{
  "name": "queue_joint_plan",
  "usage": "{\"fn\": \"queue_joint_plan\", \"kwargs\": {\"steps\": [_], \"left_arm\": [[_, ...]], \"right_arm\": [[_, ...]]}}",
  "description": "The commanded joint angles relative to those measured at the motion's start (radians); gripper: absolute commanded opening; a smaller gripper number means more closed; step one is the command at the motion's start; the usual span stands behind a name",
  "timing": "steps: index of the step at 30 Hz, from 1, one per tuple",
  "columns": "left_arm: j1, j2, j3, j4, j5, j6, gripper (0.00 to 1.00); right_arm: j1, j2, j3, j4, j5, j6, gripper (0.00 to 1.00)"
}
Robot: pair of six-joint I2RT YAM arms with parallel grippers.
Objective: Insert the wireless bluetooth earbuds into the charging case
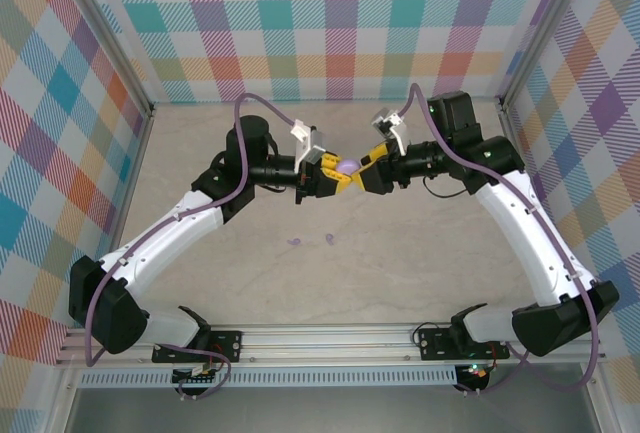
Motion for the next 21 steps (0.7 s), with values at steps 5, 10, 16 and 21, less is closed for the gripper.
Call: {"fn": "queue_joint_plan", "kwargs": {"steps": [5,10,16,21], "left_arm": [[-0.042,-0.038,0.001,-0.068,0.075,0.076,0.13],[-0.043,-0.041,0.002,-0.082,0.074,0.087,0.13],[-0.042,-0.036,0.001,-0.078,0.065,0.072,0.13],[-0.043,-0.032,-0.002,-0.053,0.045,0.047,0.13]], "right_arm": [[-0.005,-0.029,-0.019,0.104,0.1,0.048,0.62],[-0.005,-0.035,-0.02,0.11,0.127,0.055,0.63],[-0.005,-0.042,-0.02,0.099,0.089,0.048,0.65],[-0.005,-0.048,-0.015,0.079,0.059,0.036,0.66]]}}
